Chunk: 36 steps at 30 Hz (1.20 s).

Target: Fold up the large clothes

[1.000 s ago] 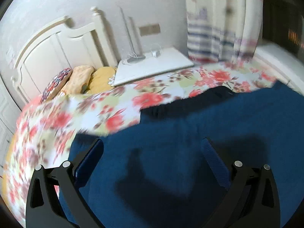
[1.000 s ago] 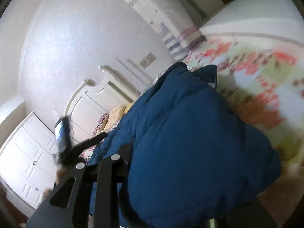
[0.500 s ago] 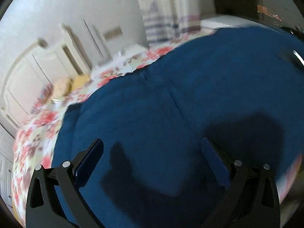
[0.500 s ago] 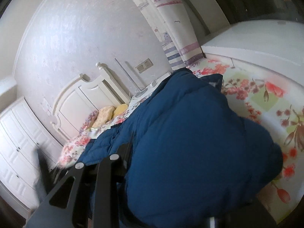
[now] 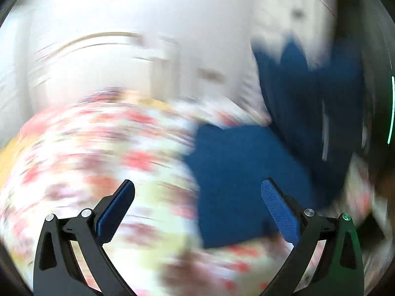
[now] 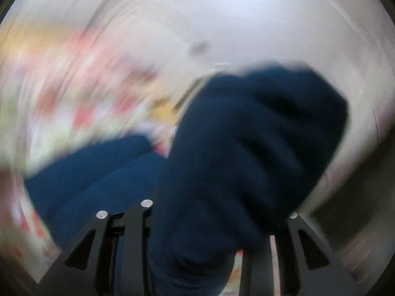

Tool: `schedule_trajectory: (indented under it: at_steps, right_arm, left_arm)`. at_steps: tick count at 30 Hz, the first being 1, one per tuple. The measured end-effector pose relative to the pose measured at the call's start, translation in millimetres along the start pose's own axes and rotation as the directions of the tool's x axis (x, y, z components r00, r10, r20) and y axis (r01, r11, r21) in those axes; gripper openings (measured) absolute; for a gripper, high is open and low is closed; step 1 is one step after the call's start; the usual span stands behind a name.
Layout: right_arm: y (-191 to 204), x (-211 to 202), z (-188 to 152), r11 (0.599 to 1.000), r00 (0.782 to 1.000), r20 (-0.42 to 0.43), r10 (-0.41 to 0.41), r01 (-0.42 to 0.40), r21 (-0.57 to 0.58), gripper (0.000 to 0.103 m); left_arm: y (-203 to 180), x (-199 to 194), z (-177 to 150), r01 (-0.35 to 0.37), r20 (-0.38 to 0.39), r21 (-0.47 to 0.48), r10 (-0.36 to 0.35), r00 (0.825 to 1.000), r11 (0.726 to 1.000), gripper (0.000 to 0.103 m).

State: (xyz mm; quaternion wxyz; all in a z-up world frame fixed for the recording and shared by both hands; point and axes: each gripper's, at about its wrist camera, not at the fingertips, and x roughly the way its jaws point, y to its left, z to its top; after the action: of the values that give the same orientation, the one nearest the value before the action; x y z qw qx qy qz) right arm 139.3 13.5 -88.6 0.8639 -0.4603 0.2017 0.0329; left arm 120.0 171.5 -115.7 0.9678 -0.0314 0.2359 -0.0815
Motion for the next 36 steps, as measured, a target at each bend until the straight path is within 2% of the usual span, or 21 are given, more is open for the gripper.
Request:
schedule_trajectory:
  at_steps: [2,3,4,6,8,12,16,17,19,20,21,24,26,28,29,30,31,32,33,34,36]
  right_arm:
    - [78.7,19.1,2.2,0.965,0.998,-0.067,0.011,-0.028,-0.26,0.038]
    - [110.1,23.0,-2.8,0.93,0.997,-0.013,-0.079,0.069,-0.36,0.036]
    - [118.8,24.1,-4.3,0.922,0.994,0.007,-0.105,0.1,-0.373,0.032]
    - [107.3,21.6,-4.5,0.942,0.998,0.01,-0.064,0.064,-0.33,0.032]
    - [101.3,18.5,-10.7,0.94,0.998,0.038,-0.055,0.065,-0.334,0.032]
    - [97.5,13.9,-16.1,0.95,0.996,0.071,-0.051,0.071,-0.305,0.032]
    - [100.9,11.9,-11.8,0.943,0.995,0.073,-0.068,0.088,-0.321,0.033]
    - [102.6,12.7,-12.2,0.941,0.994,0.076,-0.074,0.095,-0.324,0.033]
    - [105.6,13.3,-12.7,0.941,0.993,0.08,-0.086,0.108,-0.321,0.033]
    - [107.0,11.6,-13.0,0.94,0.992,0.085,-0.093,0.115,-0.321,0.033]
    - [105.3,12.7,-13.1,0.939,0.991,0.088,-0.097,0.121,-0.322,0.034]
    - [106.3,8.4,-14.3,0.938,0.99,0.101,-0.098,0.126,-0.322,0.039]
    - [97.8,-5.1,-15.7,0.952,0.994,0.112,-0.016,0.049,-0.302,0.054]
    - [76.9,-32.0,-21.2,0.969,0.978,0.151,0.144,-0.108,-0.223,0.068]
    - [59.2,-47.2,-24.6,0.962,0.949,0.185,0.254,-0.227,-0.152,0.069]
    - [38.4,-59.1,-29.5,0.935,0.907,0.23,0.354,-0.348,-0.068,0.068]
    - [21.6,-63.7,-33.3,0.903,0.871,0.264,0.414,-0.43,0.004,0.067]
    - [-0.3,-64.5,-38.0,0.846,0.825,0.308,0.475,-0.524,0.101,0.058]
    - [-19.8,-60.0,-41.5,0.795,0.798,0.341,0.498,-0.576,0.188,0.05]
    - [-31.6,-54.1,-43.4,0.773,0.797,0.351,0.491,-0.585,0.246,0.038]
    - [-52.6,-33.6,-46.7,0.738,0.824,0.34,0.454,-0.561,0.375,0.035]
  left_arm:
    - [39.4,-15.6,12.2,-0.044,0.029,-0.092,0.047,0.998,0.995,0.098]
    - [52.9,-21.8,15.2,-0.063,0.038,-0.113,0.068,0.997,0.992,0.098]
    - [61.9,-26.1,16.5,-0.077,0.045,-0.125,0.084,0.995,0.989,0.098]
    - [70.2,-26.9,16.5,-0.088,0.04,-0.128,0.093,0.995,0.988,0.098]
    - [65.8,-21.5,14.4,-0.074,0.018,-0.113,0.076,0.997,0.991,0.098]
    - [35.2,11.9,21.1,-0.001,-0.017,-0.049,0.0,1.0,0.999,0.098]
    - [-1.3,41.6,61.8,0.083,-0.053,0.06,-0.08,0.995,0.995,0.098]
    - [-13.3,53.9,82.0,0.15,-0.082,0.086,-0.143,0.986,0.985,0.098]
    - [-31.6,77.4,114.5,0.277,-0.135,0.089,-0.264,0.955,0.957,0.098]
    - [-45.1,95.4,131.3,0.334,-0.179,0.09,-0.314,0.932,0.938,0.098]
    - [-59.3,115.6,143.9,0.355,-0.221,0.106,-0.326,0.919,0.929,0.098]
    - [-92.7,176.6,154.6,0.333,-0.339,0.159,-0.265,0.903,0.929,0.098]
    - [-107.0,211.6,145.4,0.316,-0.409,0.21,-0.21,0.888,0.925,0.098]
    - [-109.8,235.4,133.5,0.279,-0.447,0.251,-0.145,0.883,0.927,0.098]
    - [-106.5,250.0,123.0,0.253,-0.469,0.283,-0.096,0.878,0.925,0.098]
    - [-101.4,255.7,116.1,0.242,-0.475,0.301,-0.075,0.877,0.923,0.099]
    - [-96.8,259.7,110.4,0.237,-0.476,0.312,-0.065,0.877,0.92,0.099]
    - [-89.1,264.2,106.2,0.246,-0.477,0.294,-0.081,0.875,0.923,0.099]
    - [-80.0,266.8,103.3,0.261,-0.482,0.253,-0.113,0.869,0.932,0.099]
    - [-72.9,265.3,101.3,0.266,-0.484,0.225,-0.13,0.865,0.937,0.099]
    - [-63.6,265.8,95.0,0.267,-0.477,0.192,-0.147,0.866,0.944,0.099]
